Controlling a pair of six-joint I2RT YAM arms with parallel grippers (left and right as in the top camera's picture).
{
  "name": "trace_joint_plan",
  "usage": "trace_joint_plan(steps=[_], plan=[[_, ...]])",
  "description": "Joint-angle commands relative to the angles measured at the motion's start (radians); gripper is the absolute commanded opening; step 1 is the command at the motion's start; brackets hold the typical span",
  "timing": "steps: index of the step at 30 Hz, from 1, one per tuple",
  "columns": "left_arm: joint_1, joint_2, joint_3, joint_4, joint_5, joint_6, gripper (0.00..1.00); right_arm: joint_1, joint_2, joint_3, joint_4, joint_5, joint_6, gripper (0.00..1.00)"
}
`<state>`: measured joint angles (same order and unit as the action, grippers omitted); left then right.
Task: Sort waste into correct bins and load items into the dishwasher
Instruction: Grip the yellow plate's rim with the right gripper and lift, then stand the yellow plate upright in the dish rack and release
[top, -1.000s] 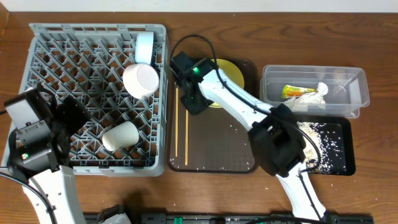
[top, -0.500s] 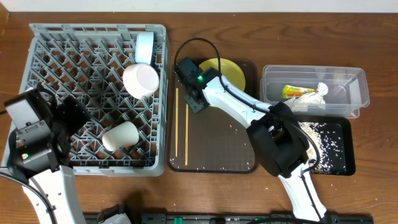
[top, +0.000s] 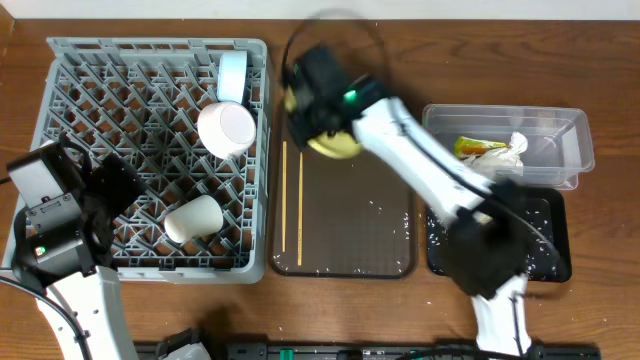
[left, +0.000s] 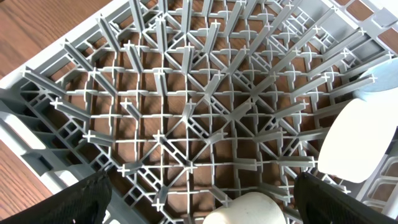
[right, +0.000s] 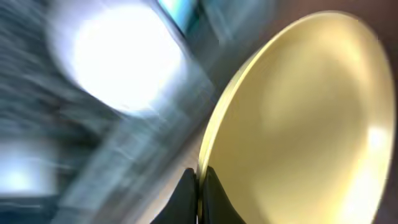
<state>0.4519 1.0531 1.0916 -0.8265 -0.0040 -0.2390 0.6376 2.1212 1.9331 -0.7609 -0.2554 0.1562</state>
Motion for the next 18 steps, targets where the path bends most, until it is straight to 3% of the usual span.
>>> trace_joint_plan(steps=[1, 5, 10, 18], plan=[[0.006, -0.001, 0.014, 0.0, -0.008, -0.002, 0.95, -0.03, -0.165, 0.052, 0.123, -0.285, 0.222, 0.01], [0.006, -0.001, 0.014, 0.0, -0.008, -0.002, 0.95, -0.021, -0.176, 0.051, 0.341, -0.407, 0.388, 0.01], [0.006, -0.001, 0.014, 0.0, -0.008, -0.002, 0.95, 0.021, -0.126, 0.049, 0.58, -0.407, 0.533, 0.01], [0.006, -0.001, 0.014, 0.0, -0.008, -0.002, 0.95, 0.123, 0.113, 0.049, 1.083, -0.372, 0.806, 0.01]])
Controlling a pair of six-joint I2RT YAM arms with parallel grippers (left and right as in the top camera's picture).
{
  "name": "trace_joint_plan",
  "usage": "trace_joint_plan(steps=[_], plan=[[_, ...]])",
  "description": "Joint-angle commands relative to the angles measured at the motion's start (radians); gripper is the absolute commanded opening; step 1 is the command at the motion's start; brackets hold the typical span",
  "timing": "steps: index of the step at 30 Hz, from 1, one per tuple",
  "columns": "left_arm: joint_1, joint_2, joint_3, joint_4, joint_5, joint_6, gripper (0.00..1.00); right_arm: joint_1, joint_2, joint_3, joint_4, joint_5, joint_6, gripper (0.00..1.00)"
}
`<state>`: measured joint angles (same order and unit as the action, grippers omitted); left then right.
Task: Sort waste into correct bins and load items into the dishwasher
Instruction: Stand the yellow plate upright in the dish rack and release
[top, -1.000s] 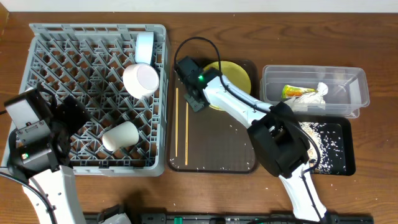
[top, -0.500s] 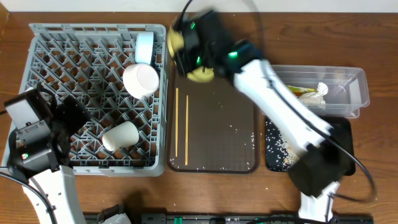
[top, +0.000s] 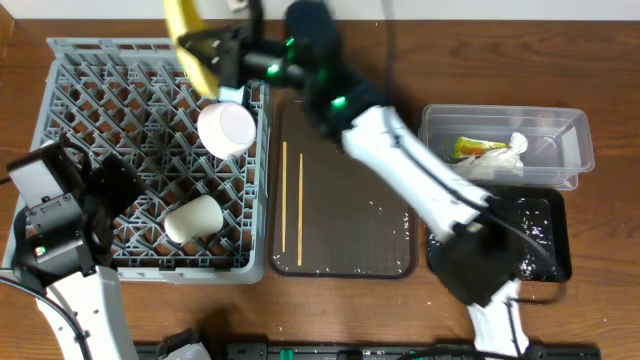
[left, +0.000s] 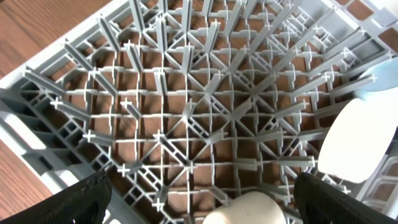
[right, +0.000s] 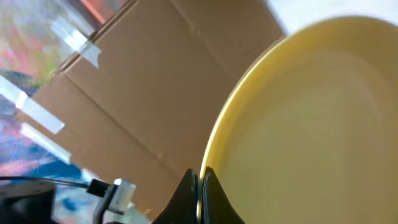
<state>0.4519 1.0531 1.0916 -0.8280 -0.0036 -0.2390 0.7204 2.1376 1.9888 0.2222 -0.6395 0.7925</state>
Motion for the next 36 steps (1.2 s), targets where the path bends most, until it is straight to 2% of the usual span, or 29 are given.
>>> trace_joint_plan(steps=[1, 4, 9, 13, 19, 20, 25, 31, 35, 36], plan=[[0.006, -0.001, 0.014, 0.002, -0.008, -0.002, 0.95, 0.05, 0.126, -0.006, 0.145, 0.019, 0.179, 0.01], [0.006, -0.001, 0.014, 0.002, -0.008, -0.002, 0.95, 0.083, 0.207, -0.006, 0.234, 0.06, 0.189, 0.01], [0.006, -0.001, 0.014, 0.002, -0.008, -0.002, 0.95, 0.126, 0.286, -0.006, 0.246, 0.142, 0.189, 0.01], [0.006, -0.001, 0.014, 0.002, -0.008, -0.002, 0.95, 0.137, 0.294, -0.006, 0.245, 0.169, 0.14, 0.01], [0.006, -0.001, 0.014, 0.002, -0.008, -0.002, 0.95, 0.132, 0.294, -0.006, 0.247, 0.195, 0.138, 0.01], [0.006, -0.001, 0.014, 0.002, -0.008, -0.002, 0.95, 0.13, 0.294, -0.006, 0.247, 0.194, 0.14, 0.04], [0.006, -0.001, 0.014, 0.002, -0.008, -0.002, 0.95, 0.124, 0.294, -0.006, 0.32, 0.182, 0.18, 0.33], [0.006, -0.001, 0.014, 0.002, -0.008, -0.002, 0.95, 0.109, 0.277, -0.006, 0.336, 0.179, 0.179, 0.74], [0.006, -0.001, 0.014, 0.002, -0.008, -0.002, 0.95, 0.074, 0.245, -0.006, 0.272, 0.167, 0.165, 0.85], [0.006, -0.001, 0.014, 0.002, -0.008, -0.002, 0.95, 0.058, 0.228, -0.006, 0.227, 0.159, 0.138, 0.94]])
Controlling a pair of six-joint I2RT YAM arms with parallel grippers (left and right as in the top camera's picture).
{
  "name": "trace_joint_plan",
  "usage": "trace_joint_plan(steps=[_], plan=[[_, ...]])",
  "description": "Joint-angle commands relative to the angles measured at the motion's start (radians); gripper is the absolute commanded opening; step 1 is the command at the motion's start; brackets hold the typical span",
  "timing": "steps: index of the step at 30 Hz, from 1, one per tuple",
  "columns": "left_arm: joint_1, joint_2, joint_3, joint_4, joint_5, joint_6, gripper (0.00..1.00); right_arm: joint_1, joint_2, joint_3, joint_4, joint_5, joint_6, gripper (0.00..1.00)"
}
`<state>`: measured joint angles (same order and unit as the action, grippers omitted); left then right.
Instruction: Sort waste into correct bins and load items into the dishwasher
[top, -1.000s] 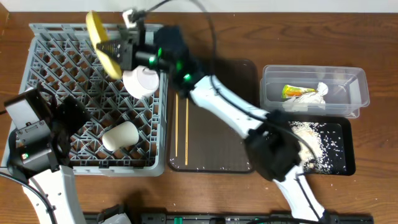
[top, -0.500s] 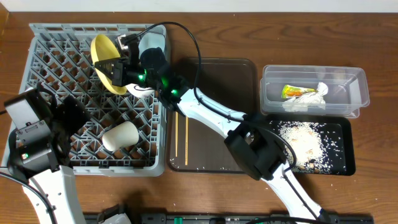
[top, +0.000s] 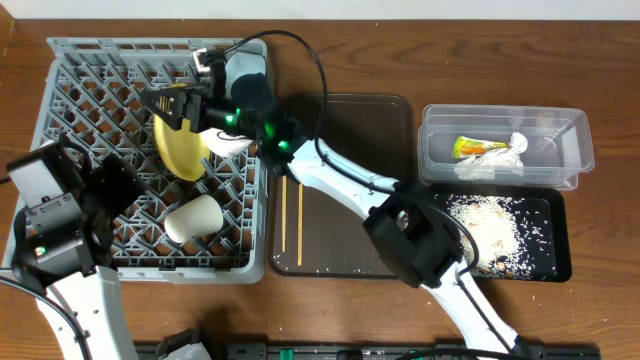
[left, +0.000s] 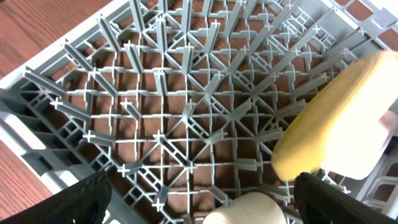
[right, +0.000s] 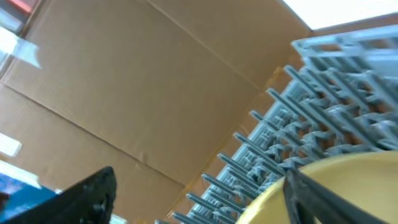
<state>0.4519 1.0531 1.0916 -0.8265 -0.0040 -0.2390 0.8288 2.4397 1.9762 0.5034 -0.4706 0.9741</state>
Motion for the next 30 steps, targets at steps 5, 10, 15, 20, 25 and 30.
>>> trace_joint_plan(steps=[5, 10, 15, 20, 25, 30], plan=[[0.006, -0.001, 0.014, 0.0, -0.008, -0.002, 0.95, -0.132, -0.2, 0.006, -0.413, 0.0, -0.241, 0.99], [0.006, -0.001, 0.014, 0.0, -0.008, -0.002, 0.95, -0.241, -0.358, 0.006, -0.903, 0.16, -0.46, 0.99], [0.006, -0.001, 0.014, 0.0, -0.008, -0.002, 0.95, -0.391, -0.462, 0.006, -1.362, 0.425, -0.578, 0.99], [0.006, -0.001, 0.014, 0.0, -0.008, -0.002, 0.95, -0.535, -0.469, 0.006, -1.542, 0.459, -0.579, 0.99], [0.006, -0.001, 0.014, 0.0, -0.008, -0.002, 0.95, -0.609, -0.468, 0.006, -1.601, 0.459, -0.579, 0.99], [0.006, -0.001, 0.014, 0.0, -0.008, -0.002, 0.95, -0.629, -0.468, 0.006, -1.6, 0.459, -0.579, 0.99]])
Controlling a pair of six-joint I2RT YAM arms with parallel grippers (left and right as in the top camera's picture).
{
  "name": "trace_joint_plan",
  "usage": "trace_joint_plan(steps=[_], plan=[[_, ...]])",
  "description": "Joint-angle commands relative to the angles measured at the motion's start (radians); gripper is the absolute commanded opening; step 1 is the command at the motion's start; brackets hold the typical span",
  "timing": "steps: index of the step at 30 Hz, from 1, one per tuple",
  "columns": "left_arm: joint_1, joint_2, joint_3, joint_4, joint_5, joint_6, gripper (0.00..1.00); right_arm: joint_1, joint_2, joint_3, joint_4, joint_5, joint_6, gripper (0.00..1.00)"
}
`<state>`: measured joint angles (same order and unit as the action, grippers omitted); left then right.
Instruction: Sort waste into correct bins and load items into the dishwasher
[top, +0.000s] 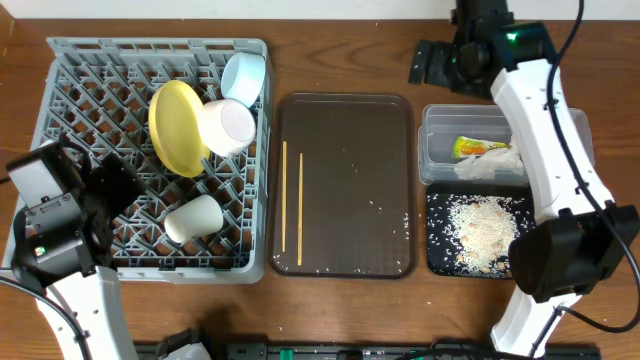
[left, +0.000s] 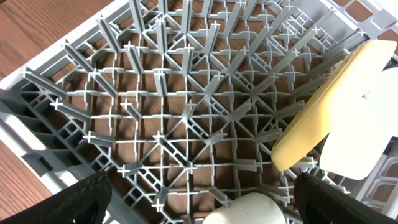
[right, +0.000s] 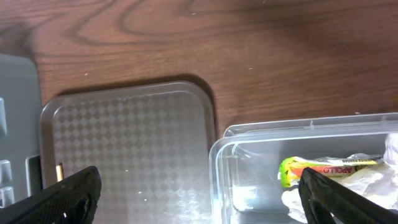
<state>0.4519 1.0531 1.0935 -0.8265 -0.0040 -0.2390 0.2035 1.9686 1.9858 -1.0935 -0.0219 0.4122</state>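
The yellow plate (top: 173, 126) stands on edge in the grey dish rack (top: 60, 60), leaning against a white cup (top: 230, 126); its rim also shows in the left wrist view (left: 323, 118). A pale blue bowl (top: 243, 75) and a second white cup (top: 193, 220) share the rack. Two chopsticks (top: 292, 205) lie on the brown tray (top: 350, 130). My right gripper (top: 425, 62) hangs open and empty over the table behind the tray and the clear bin (right: 224, 162). My left gripper (top: 112, 185) is open over the rack's front left, above the lying cup (left: 249, 214).
The clear bin (top: 570, 125) holds a green wrapper (top: 478, 148) and crumpled tissue. In front of it a black tray (top: 440, 205) carries spilled rice (top: 480, 228). A few rice grains dot the brown tray. Bare wood runs along the back edge.
The right gripper was at the rack with the yellow plate between its open jaws. It is now at the back right by the clear bin, and the plate stands alone in the rack. The left arm is unmoved.
The right gripper first held the yellow plate over the brown tray's back left corner, then above the rack's back edge. Then the plate was down in the rack with the jaws open. Now it leans against the white cup and the gripper is away.
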Motion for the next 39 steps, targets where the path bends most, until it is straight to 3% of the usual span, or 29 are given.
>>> trace_joint_plan(steps=[1, 23, 32, 34, 36, 37, 38, 39], plan=[[0.006, -0.001, 0.012, 0.0, -0.008, -0.002, 0.95, -0.003, 0.003, -0.003, -0.003, 0.01, -0.017, 0.99], [0.006, -0.001, 0.012, 0.0, -0.008, -0.002, 0.95, 0.005, 0.003, -0.003, -0.003, 0.01, -0.017, 0.99], [0.006, -0.001, 0.012, 0.059, 0.025, -0.135, 0.95, 0.005, 0.003, -0.003, -0.003, 0.01, -0.017, 0.99], [0.005, -0.001, 0.012, 0.018, 0.145, -0.16, 0.98, 0.005, 0.003, -0.003, -0.003, 0.01, -0.017, 0.99], [0.005, 0.001, 0.01, -0.045, 0.36, -0.159, 0.99, 0.005, 0.003, -0.003, -0.003, 0.01, -0.017, 0.99], [0.001, 0.002, 0.008, -0.076, 0.452, -0.159, 0.92, 0.005, 0.003, -0.003, -0.003, 0.01, -0.017, 0.99], [-0.023, 0.006, 0.001, -0.141, 0.611, -0.159, 0.67, 0.005, 0.003, -0.003, -0.003, 0.01, -0.017, 0.99], [-0.045, 0.006, -0.003, -0.173, 0.653, -0.159, 0.61, 0.005, 0.003, -0.003, -0.003, 0.01, -0.017, 0.99]])
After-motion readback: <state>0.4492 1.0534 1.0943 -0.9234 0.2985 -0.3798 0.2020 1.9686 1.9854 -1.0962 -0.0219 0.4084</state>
